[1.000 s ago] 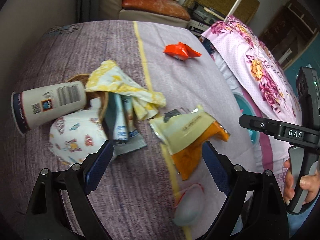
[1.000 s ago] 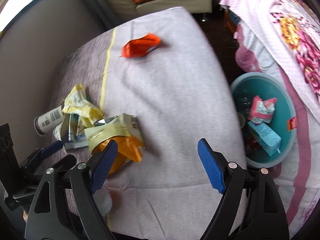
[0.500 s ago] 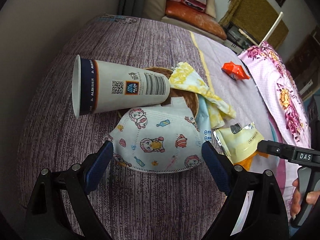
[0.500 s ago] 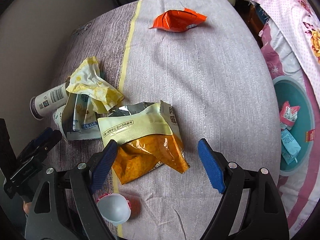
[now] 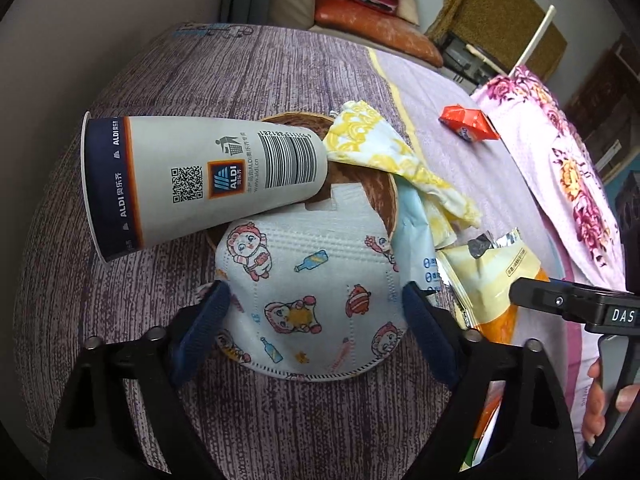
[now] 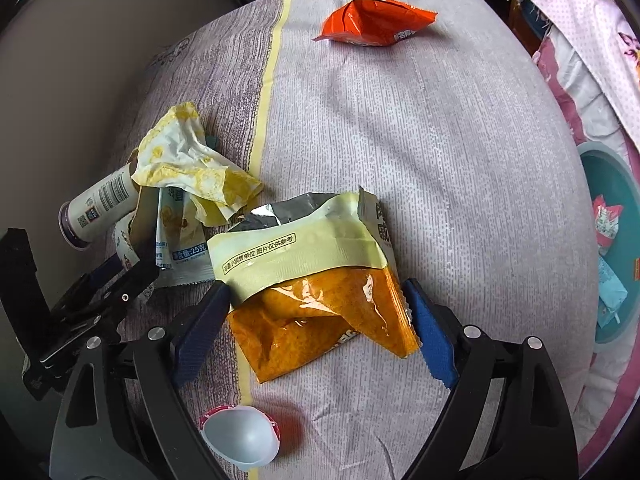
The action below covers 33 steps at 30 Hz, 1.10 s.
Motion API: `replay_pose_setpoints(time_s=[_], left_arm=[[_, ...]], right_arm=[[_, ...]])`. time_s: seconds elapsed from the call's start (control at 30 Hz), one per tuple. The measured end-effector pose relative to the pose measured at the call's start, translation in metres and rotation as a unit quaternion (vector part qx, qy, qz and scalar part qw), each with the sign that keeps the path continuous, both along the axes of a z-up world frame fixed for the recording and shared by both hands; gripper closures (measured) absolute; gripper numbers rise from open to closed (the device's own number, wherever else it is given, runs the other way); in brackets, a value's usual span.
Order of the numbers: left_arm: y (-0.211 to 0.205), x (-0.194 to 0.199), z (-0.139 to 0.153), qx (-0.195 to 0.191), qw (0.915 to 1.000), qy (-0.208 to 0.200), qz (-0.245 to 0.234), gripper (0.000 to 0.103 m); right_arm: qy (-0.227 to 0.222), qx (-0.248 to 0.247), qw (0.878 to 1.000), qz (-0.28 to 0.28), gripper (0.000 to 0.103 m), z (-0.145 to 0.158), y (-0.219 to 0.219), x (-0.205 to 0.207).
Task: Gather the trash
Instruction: 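Close the left tool on the face mask while the right tool grasps the snack bag, then carry mask and snack bag over the wastebasket while the right tool opens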
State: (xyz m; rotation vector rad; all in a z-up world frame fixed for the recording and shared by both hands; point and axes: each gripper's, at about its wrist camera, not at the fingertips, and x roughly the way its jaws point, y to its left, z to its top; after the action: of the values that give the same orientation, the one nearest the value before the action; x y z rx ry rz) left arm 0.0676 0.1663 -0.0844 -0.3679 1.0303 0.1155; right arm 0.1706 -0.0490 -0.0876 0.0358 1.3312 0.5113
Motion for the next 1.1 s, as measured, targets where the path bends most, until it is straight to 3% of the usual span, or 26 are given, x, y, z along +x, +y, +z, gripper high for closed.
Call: replay_pose_setpoints(time_s=[0.07, 0.13, 0.17, 0.2, 0.33, 0.53, 0.8, 1.1], left_arm=[[-0.002, -0.001, 0.0, 0.01, 1.0, 0.0, 0.0, 0.036], [-0.003, -0.002, 0.001, 0.014, 0.9999, 0.002, 0.0, 0.047], [-0.004, -0.004, 0.001, 0.014, 0.9999, 0.001, -0.001, 0.048], [-0.005, -0.005, 0.002, 0.013, 0.9999, 0.002, -0.002, 0.061], [-0.01, -0.011, 0.004, 0.012, 0.9998, 0.006, -0.013, 0.074], [-0.019, -0.026, 0.012, -0.001, 0.9994, 0.007, -0.032, 0.081], [-0.043, -0.039, 0.034, -0.031, 0.9972, -0.005, -0.067, 0.082], [-0.076, -0.025, 0.059, -0.03, 0.9934, -0.025, -0.108, 0.082]], right_arm=[[-0.004, -0.001, 1.0, 0.008, 0.027, 0.0, 0.002, -0.003], [-0.003, 0.0, 1.0, 0.011, 0.048, 0.0, 0.001, -0.006], [-0.009, -0.001, 1.0, 0.012, 0.048, 0.002, 0.001, -0.007], [-0.011, -0.001, 1.0, 0.013, 0.049, 0.002, 0.001, -0.008], [-0.015, 0.0, 1.0, 0.014, 0.052, 0.005, -0.002, -0.014], [-0.029, -0.003, 1.0, 0.002, 0.052, 0.016, -0.013, -0.018], [-0.049, 0.01, 0.998, -0.033, 0.052, 0.033, -0.051, -0.022], [-0.074, 0.032, 0.994, -0.067, 0.052, 0.054, -0.087, -0.02]])
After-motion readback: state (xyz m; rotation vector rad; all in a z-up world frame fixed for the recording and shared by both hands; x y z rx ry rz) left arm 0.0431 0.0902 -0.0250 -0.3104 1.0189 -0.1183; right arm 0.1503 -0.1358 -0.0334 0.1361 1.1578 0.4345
